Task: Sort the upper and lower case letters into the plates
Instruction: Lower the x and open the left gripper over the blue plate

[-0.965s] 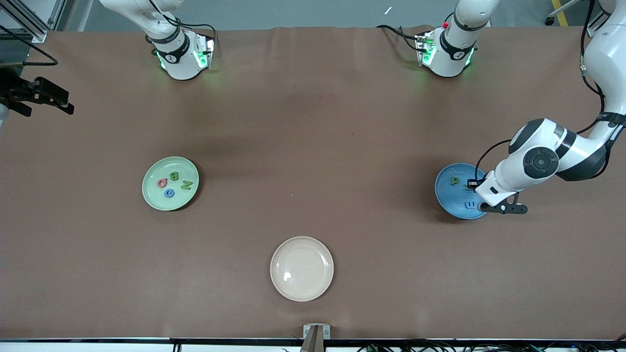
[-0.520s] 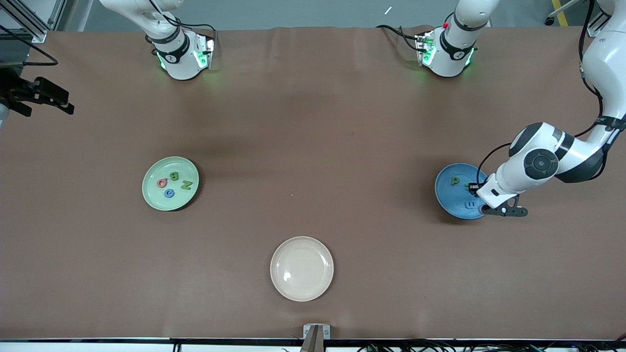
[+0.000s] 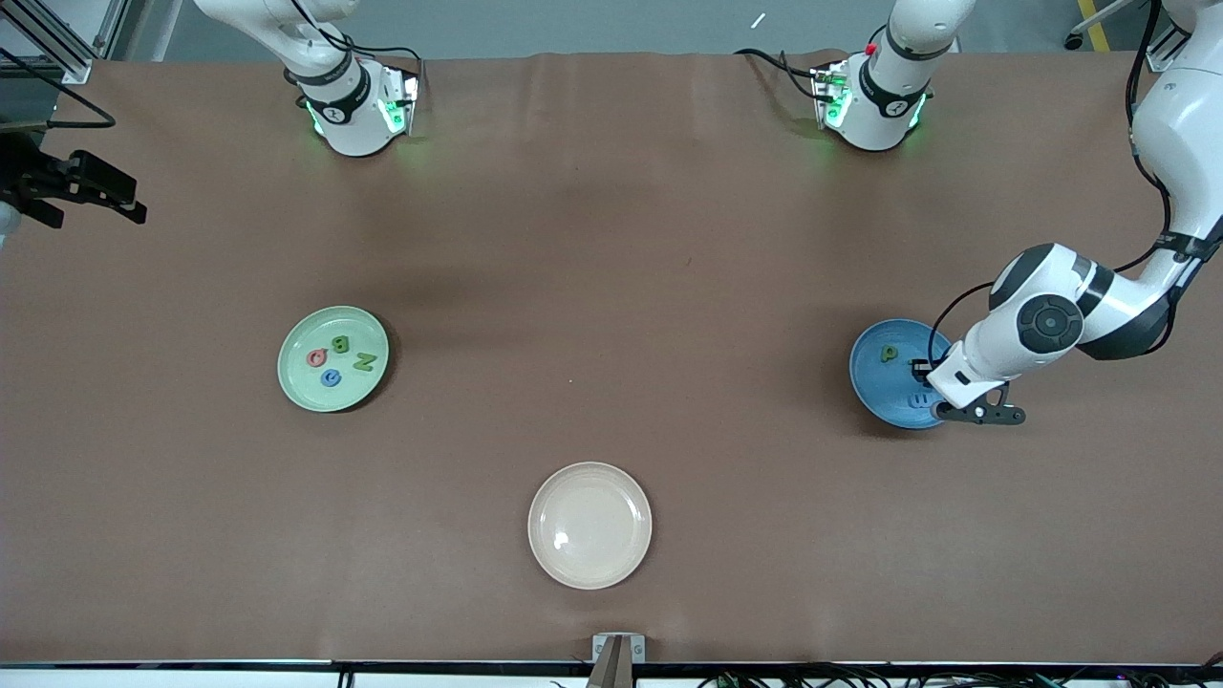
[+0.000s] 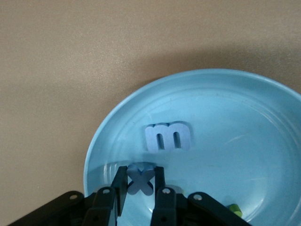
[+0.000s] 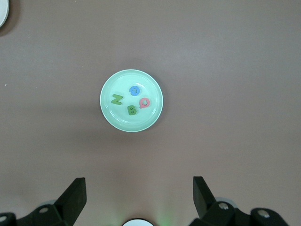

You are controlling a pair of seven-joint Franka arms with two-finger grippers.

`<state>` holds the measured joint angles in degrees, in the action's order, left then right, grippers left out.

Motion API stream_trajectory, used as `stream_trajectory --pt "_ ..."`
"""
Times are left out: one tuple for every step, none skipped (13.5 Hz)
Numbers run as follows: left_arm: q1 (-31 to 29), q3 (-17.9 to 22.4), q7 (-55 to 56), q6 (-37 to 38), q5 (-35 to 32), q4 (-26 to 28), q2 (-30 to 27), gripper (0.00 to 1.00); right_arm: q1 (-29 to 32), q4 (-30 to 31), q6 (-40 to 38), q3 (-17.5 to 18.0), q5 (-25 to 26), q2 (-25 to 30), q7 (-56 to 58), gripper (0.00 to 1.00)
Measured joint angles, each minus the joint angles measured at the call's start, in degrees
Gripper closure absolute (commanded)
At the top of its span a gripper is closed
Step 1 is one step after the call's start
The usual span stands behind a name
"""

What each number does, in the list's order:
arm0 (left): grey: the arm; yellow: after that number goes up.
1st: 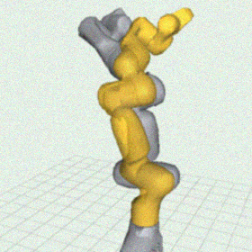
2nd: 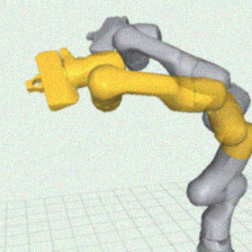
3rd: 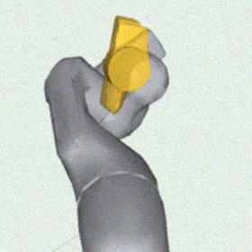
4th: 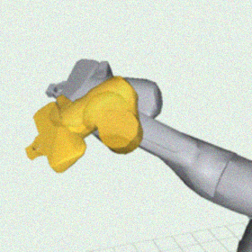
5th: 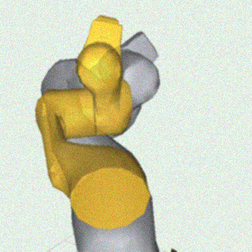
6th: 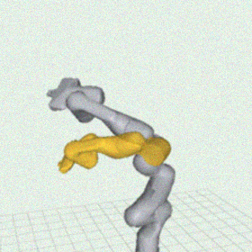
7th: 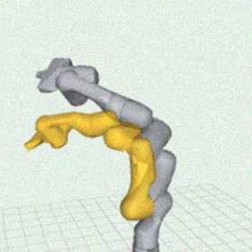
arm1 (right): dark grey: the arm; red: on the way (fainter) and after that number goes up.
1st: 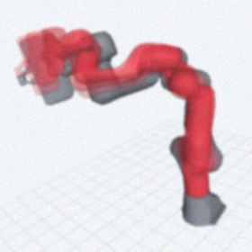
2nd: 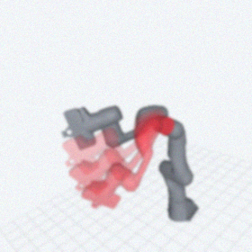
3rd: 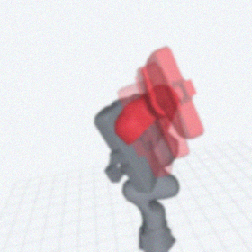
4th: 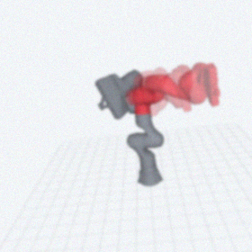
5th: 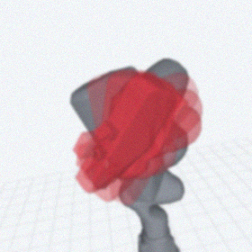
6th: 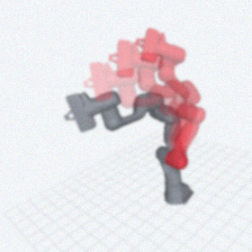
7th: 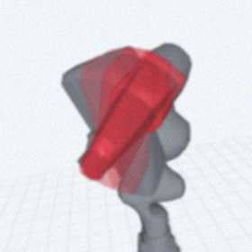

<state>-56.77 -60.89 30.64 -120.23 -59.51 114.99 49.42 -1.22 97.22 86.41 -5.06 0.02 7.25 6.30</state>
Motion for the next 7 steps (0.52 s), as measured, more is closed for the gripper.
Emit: stream_trajectory --pt "0.02 0.0 -0.06 0.0 0.0 0.0 0.0 0.07 -0.11 0.0 0.0 0.01 0.0 0.0 0.0 0.0" --pt "0.02 0.0 -0.34 0.0 -0.02 0.0 0.0 0.0 -0.19 0.0 0.0 0.02 0.0 0.0 0.0 0.0" --pt "0.01 -0.04 -0.74 -0.01 -0.04 -0.01 0.0 0.0 -0.24 0.0 0.0 0.02 0.0 0.0 0.0 0.0" --pt "0.01 -0.16 -1.19 -0.01 -0.05 -0.06 -0.01 0.0 -0.27 0.0 0.0 0.02 0.0 0.0 0.0 0.0" --pt "0.0 -0.4 -1.38 -0.01 -0.05 -0.11 -0.01 0.0 -0.27 0.0 0.0 0.02 0.0 0.0 0.0 0.0" --pt "0.0 -0.75 -1.39 -0.01 -0.05 -0.13 -0.02 0.0 -0.27 0.0 0.0 0.02 0.0 0.0 0.0 0.0" --pt "0.0 -1.15 -1.39 0.0 -0.05 -0.13 -0.03 0.0 -0.28 0.0 0.0 0.02 0.0 0.0 0.0 0.0"
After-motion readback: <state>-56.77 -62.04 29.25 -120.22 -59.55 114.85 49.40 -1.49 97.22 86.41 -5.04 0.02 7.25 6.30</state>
